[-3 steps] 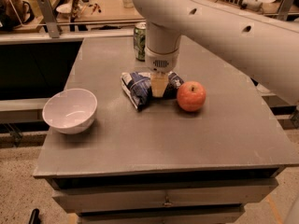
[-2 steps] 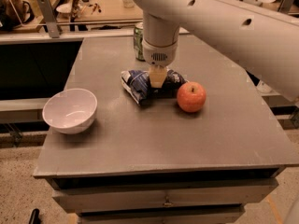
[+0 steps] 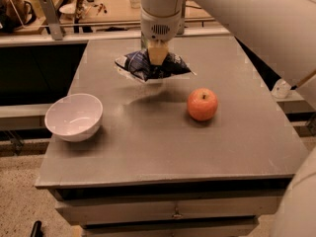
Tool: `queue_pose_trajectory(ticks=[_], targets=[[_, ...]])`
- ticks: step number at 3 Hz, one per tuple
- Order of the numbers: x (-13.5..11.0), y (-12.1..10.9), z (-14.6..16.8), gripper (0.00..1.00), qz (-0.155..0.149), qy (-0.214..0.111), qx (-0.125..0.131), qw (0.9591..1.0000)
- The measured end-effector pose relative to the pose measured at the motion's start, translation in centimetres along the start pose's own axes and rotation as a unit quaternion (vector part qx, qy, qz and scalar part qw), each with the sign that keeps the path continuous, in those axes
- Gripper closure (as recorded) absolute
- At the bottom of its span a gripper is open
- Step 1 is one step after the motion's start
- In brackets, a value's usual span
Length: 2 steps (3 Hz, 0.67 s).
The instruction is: Place blue chip bag into white bowl
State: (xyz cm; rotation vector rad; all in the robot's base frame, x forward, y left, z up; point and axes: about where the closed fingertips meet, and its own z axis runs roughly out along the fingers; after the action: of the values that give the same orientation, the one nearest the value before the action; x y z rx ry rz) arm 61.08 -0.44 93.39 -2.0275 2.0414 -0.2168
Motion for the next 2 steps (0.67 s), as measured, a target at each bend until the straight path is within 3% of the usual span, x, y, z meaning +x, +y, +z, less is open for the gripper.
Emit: queue_pose_trajectory(ticks=[1,2], targets=[[-2.8,-0.6,-2.6,1.00,-0.027,-0.024,0.017,0.9992],[-6.3,0.8,-5.5,1.00,-0.069,-0.064,0.034,0.9950]])
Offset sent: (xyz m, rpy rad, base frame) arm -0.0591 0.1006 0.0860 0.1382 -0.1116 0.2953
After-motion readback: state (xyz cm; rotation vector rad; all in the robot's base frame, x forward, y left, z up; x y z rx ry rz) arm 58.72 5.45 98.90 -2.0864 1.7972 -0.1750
